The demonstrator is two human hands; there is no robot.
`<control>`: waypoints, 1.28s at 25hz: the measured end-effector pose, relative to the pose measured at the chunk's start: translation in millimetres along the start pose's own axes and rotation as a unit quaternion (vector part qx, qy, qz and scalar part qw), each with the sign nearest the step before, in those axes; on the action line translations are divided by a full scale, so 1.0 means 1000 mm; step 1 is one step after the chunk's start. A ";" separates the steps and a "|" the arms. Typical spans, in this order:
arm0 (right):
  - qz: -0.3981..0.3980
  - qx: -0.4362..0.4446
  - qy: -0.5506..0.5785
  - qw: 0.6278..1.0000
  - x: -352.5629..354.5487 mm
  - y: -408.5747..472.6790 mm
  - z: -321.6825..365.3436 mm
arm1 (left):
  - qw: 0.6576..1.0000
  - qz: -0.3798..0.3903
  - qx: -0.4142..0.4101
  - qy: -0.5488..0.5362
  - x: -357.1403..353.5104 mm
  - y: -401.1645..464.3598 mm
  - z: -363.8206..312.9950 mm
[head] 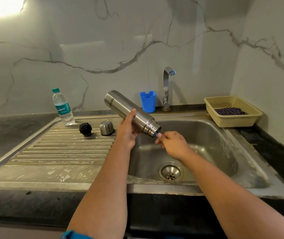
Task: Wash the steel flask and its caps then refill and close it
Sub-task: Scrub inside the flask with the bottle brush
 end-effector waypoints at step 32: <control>0.121 -0.103 0.604 0.781 -0.024 -0.187 0.006 | 0.969 0.062 0.115 0.209 -0.112 -0.054 -0.047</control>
Point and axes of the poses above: each hand's wrist, its own y-axis towards the middle knuckle, its own x-axis out of the back of the hand, z = x × y, the point moved 10 cm from there along y, towards the middle knuckle, and after that the axes turned 13 degrees about z, right-handed, at the moved point
